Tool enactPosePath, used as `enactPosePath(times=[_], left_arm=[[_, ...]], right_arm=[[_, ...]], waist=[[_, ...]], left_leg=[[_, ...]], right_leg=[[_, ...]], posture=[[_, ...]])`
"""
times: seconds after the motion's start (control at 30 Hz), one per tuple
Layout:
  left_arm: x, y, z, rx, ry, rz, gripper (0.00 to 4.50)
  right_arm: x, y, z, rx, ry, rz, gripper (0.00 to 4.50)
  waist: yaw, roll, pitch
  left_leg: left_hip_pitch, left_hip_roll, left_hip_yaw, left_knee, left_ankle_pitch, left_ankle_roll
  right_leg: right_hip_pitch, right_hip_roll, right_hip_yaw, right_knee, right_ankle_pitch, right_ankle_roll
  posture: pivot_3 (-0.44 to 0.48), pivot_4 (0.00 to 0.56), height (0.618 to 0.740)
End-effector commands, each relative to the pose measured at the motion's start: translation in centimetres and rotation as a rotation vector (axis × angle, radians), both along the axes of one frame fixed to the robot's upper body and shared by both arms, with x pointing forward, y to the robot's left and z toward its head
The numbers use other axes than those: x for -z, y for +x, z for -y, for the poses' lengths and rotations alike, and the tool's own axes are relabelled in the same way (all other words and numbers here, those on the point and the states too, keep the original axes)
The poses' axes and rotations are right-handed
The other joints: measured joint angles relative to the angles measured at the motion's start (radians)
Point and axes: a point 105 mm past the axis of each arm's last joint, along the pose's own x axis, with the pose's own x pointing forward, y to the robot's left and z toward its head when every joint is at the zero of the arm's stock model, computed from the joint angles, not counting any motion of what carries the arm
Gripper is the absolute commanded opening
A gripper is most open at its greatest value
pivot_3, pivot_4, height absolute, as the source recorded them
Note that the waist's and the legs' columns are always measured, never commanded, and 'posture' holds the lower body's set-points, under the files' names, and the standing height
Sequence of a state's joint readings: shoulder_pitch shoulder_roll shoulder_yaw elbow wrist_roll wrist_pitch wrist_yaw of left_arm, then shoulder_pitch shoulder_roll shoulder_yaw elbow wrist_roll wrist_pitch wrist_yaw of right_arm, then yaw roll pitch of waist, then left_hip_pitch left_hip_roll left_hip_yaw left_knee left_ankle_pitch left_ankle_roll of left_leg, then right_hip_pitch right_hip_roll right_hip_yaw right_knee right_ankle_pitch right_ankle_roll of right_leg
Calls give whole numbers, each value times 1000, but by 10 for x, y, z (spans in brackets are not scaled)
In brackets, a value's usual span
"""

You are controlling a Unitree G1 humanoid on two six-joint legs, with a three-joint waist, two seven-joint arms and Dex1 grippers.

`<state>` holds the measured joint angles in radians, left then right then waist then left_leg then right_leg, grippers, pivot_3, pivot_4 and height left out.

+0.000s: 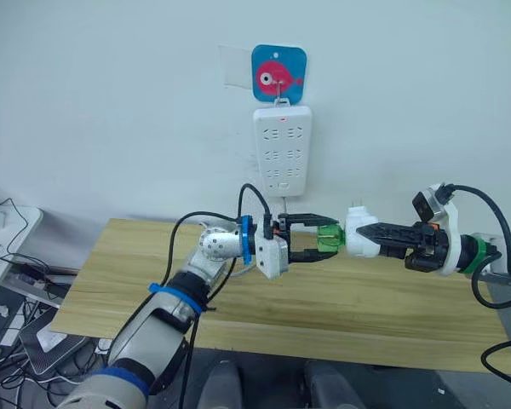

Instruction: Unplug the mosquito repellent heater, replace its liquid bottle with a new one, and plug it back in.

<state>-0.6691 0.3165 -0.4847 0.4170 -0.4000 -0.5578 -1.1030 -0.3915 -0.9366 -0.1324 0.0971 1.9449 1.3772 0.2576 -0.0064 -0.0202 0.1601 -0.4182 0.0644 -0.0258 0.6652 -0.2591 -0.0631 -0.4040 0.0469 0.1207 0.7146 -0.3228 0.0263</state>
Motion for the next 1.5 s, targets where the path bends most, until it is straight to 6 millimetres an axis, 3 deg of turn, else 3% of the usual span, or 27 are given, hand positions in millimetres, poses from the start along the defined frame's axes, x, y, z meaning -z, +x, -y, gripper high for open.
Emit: enactPosePath(times=[0.03, 0.2, 0.33, 0.43, 0.47, 0.63, 0.7, 0.83, 0.93, 1.07, 1.23, 1.33, 1.5], left_arm=[[-29, -9, -6, 137, 48, -499, 2279], [-51, -9, -10, 279, 123, -1249, 2279], [-54, 3, -8, 342, 84, -1561, 2279], [-51, -1, -8, 360, 121, -1616, 2279], [-50, -3, -8, 355, 127, -1607, 2985], [-48, 0, -8, 311, 97, -1581, 4404], [-45, 1, -10, 270, 101, -1541, 4461], [-41, 12, -20, 125, 107, -1310, 4461], [-41, 15, -31, 35, 135, -911, 4461], [-46, 4, -39, 29, 116, -442, 4461], [-29, 2, -39, -46, 124, 243, 4461], [-24, 1, -34, -44, 99, 449, 4461], [-21, 2, -24, -58, 26, 609, 4461]], right_arm=[[-6, -13, -4, -64, -29, 27, 2979], [-5, -22, -10, -128, -81, 59, 2979], [-5, -22, -15, -139, -71, 65, 2979], [-3, -20, -15, -130, -77, 69, 2979], [-3, -19, -14, -125, -78, 70, 2979], [-6, -17, -11, -101, -62, 68, 2979], [-7, -19, -10, -104, -59, 69, 2979], [-8, -20, -6, -94, -45, 59, 2979], [-10, -13, 1, -36, -14, 48, 2979], [-15, 3, 15, 55, 43, 45, 2979], [-17, 11, 21, 95, 78, 34, 2979], [-18, 13, 19, 88, 84, 31, 2979], [-20, 11, 14, 59, 96, 34, 2979]], waist=[[-6, 0, 0], [-11, 0, 0], [-21, 0, 0], [-26, 0, 0], [-28, 0, 0], [-23, 0, 0], [-23, 0, 0], [-24, 0, 1], [-25, 0, 1], [-18, 0, 0], [-4, 0, 0], [5, 0, 0], [5, 0, 0]], left_leg=[[0, 0, -2, 0, 0, 1], [1, 0, -6, 0, 2, 4], [1, -1, -7, 1, 3, 5], [0, -1, -8, 0, 3, 5], [0, -1, -7, 0, 3, 5], [0, -1, -7, -1, 4, 3], [0, -1, -6, 0, 3, 3], [1, -2, -5, 0, 4, 3], [2, -1, -3, -1, 5, 0], [2, -1, 0, -1, 5, 0], [2, -3, 2, -1, 3, 3], [2, -3, 2, 0, 3, 3], [1, -3, 2, 0, 3, 4]], right_leg=[[0, 1, -1, 0, 0, 0], [1, 1, -5, 1, -1, 2], [2, 2, -7, 1, -3, 4], [2, 2, -7, 0, -1, 1], [1, 2, -6, 0, -1, 0], [1, 2, -6, 0, -1, -1], [1, 1, -6, 0, -1, -1], [2, 1, -4, 0, -1, -1], [2, 1, -3, 0, -1, -1], [1, 0, -1, -1, -1, -1], [1, -1, 0, -2, 0, -1], [2, -1, 1, -2, 0, -1], [1, -1, 2, -2, 1, -1]], posture=[[38, 151, 740], [37, 152, 740], [35, 152, 740], [31, 153, 740], [31, 153, 740], [26, 155, 740], [26, 155, 740], [25, 152, 740], [32, 152, 740], [35, 151, 740], [40, 151, 740], [40, 152, 740], [44, 149, 740]])
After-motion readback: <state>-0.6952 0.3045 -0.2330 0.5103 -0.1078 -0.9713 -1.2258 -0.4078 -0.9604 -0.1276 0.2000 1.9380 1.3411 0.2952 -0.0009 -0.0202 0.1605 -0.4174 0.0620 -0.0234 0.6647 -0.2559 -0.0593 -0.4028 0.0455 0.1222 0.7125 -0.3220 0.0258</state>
